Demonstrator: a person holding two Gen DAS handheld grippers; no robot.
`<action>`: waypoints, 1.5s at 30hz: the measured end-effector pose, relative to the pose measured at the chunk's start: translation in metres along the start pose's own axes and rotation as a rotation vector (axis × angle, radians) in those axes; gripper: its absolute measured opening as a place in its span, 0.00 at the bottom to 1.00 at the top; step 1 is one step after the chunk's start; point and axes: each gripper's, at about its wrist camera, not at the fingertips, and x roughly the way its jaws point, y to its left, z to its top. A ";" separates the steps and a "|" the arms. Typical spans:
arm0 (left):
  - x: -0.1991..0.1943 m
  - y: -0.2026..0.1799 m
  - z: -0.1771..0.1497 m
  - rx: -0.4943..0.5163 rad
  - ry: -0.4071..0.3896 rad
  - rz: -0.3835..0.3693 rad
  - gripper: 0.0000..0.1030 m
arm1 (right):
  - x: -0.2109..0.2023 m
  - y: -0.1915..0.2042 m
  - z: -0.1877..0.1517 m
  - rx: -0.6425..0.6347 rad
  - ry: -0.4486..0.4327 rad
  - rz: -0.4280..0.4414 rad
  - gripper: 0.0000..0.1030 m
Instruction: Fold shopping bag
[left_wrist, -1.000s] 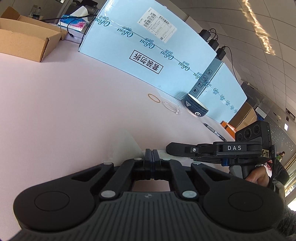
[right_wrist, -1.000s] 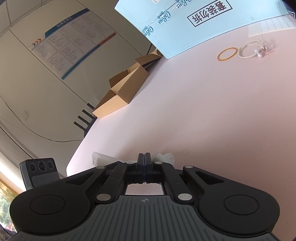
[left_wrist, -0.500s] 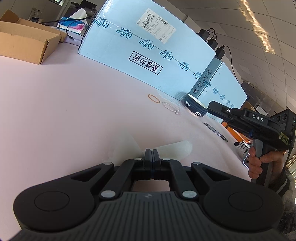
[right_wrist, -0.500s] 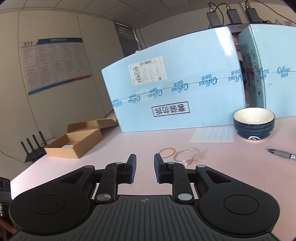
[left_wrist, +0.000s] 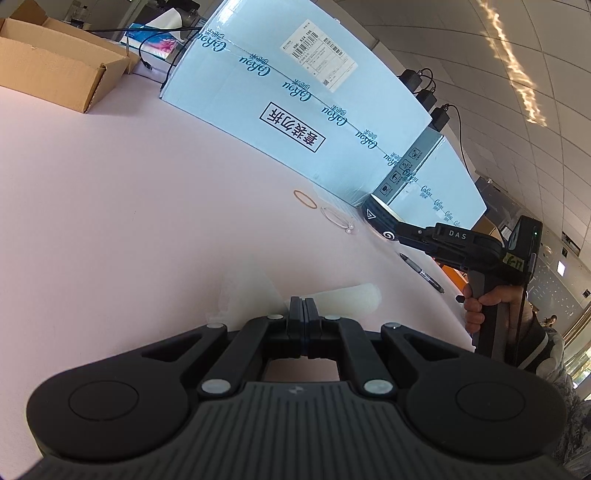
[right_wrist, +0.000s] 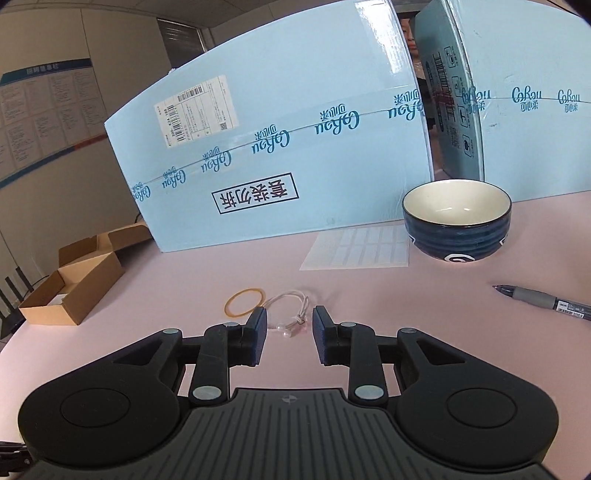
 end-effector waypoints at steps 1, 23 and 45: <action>0.000 0.000 0.000 -0.002 -0.001 -0.001 0.02 | 0.008 0.001 0.004 0.011 0.016 -0.003 0.24; -0.002 0.004 -0.001 -0.038 -0.013 -0.038 0.02 | 0.063 0.044 -0.004 -0.227 0.093 -0.167 0.24; -0.003 -0.003 -0.001 0.029 -0.023 -0.009 0.02 | -0.059 0.164 -0.161 -1.528 -0.087 -0.236 0.08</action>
